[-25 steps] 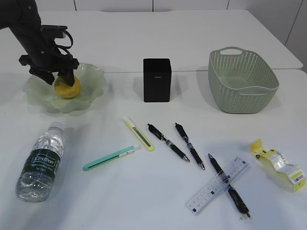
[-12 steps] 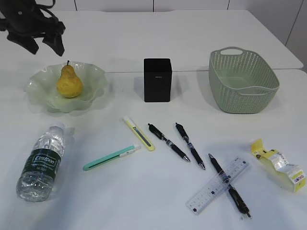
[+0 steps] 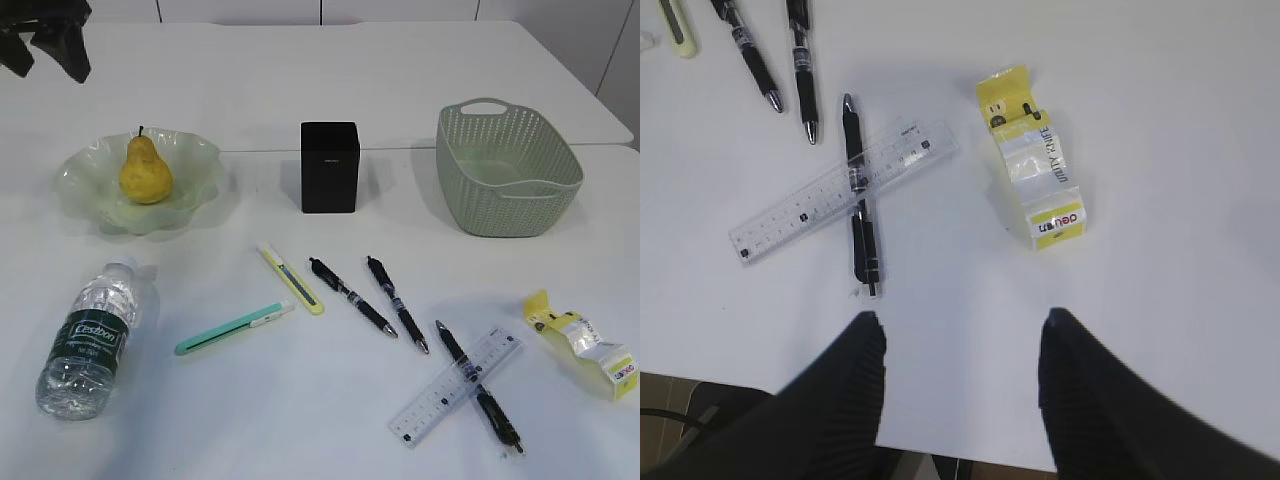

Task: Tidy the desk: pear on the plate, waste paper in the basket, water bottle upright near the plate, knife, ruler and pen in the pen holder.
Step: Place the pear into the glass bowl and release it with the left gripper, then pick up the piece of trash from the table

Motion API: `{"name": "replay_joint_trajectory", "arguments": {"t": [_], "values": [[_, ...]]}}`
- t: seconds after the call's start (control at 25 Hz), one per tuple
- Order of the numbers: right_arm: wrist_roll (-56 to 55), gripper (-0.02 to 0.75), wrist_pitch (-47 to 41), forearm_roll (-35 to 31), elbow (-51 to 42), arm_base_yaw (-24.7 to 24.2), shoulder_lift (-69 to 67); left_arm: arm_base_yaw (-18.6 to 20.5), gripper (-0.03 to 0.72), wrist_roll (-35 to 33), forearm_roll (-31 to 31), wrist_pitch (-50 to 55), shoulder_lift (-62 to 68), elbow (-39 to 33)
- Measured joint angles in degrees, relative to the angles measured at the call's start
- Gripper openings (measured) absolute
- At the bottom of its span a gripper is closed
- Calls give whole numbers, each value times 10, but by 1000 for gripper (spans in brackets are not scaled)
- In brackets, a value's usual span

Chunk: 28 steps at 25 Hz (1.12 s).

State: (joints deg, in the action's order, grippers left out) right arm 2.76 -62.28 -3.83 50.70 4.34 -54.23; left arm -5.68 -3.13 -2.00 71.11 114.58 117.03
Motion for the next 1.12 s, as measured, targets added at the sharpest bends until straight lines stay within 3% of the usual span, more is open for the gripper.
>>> {"name": "replay_joint_trajectory", "arguments": {"t": [0.24,0.44,0.68,1.12], "values": [[0,375,-1,6,0,10,0,0,499,0,5,1,-41,-75],[-9,375,-21,60,0,48,0,0,494,-1,9,1,-92,-158],[-31,375,-24,93,3,54,-4,0,491,-1,10,1,-166,-259],[49,375,21,93,4,55,-161,0,489,-2,8,-27,-347,-483]]}}
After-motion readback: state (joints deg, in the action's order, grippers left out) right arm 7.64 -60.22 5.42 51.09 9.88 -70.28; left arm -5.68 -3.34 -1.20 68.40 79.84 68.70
